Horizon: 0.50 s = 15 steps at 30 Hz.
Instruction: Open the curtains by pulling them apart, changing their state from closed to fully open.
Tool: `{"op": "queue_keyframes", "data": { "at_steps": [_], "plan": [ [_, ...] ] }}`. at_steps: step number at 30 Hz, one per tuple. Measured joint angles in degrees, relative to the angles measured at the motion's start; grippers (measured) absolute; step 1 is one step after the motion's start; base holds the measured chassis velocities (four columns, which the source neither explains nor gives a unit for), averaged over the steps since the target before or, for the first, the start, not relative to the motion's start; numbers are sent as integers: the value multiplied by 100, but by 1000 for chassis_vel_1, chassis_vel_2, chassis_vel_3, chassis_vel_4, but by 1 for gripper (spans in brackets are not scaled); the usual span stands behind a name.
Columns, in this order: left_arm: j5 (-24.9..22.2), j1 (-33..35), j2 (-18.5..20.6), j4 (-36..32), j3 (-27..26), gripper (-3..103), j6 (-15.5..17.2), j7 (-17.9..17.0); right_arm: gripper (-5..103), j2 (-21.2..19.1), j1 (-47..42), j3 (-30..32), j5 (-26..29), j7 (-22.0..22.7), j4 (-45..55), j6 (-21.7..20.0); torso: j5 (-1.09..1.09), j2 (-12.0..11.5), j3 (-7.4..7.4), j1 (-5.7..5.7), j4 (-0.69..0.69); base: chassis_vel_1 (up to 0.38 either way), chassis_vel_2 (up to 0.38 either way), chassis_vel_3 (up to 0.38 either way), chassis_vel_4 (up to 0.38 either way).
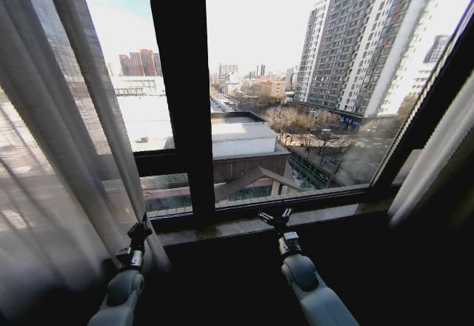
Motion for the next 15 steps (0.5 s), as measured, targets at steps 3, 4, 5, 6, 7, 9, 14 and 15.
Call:
{"op": "queue_keyframes", "data": {
  "at_steps": [3,4,5,6,7,9,14,15],
  "plan": [
    [-54,28,48,-16,-43,0,-1,-17,100,0,0,1,0,0,0,0,0,0,0,0,0,120,129,-122,-120],
    [-54,28,48,-16,-43,0,-1,-17,100,0,0,1,0,0,0,0,0,0,0,0,0,163,143,-142,-129],
    [-69,39,60,-16,-53,0,-6,-21,100,0,0,1,0,0,0,0,0,0,0,0,0,163,143,-177,-171],
    [-81,54,75,-20,-62,0,-13,-23,100,0,0,1,0,0,0,0,0,0,0,0,1,224,172,-177,-179],
    [-89,68,83,-28,-68,0,-17,-26,100,0,0,1,0,0,0,0,0,0,0,0,1,224,244,-213,-179],
    [-101,102,87,-61,-78,0,-20,-34,100,0,0,1,0,0,0,0,-2,0,0,0,1,238,249,-278,-245],
    [-119,197,62,-174,-115,0,-20,-62,100,0,0,0,0,0,0,0,-1,0,0,0,2,275,274,-298,-276],
    [-125,227,48,-203,-129,0,-20,-71,100,0,0,0,0,0,0,0,-1,0,0,0,1,311,310,-305,-276]
  ]
}}
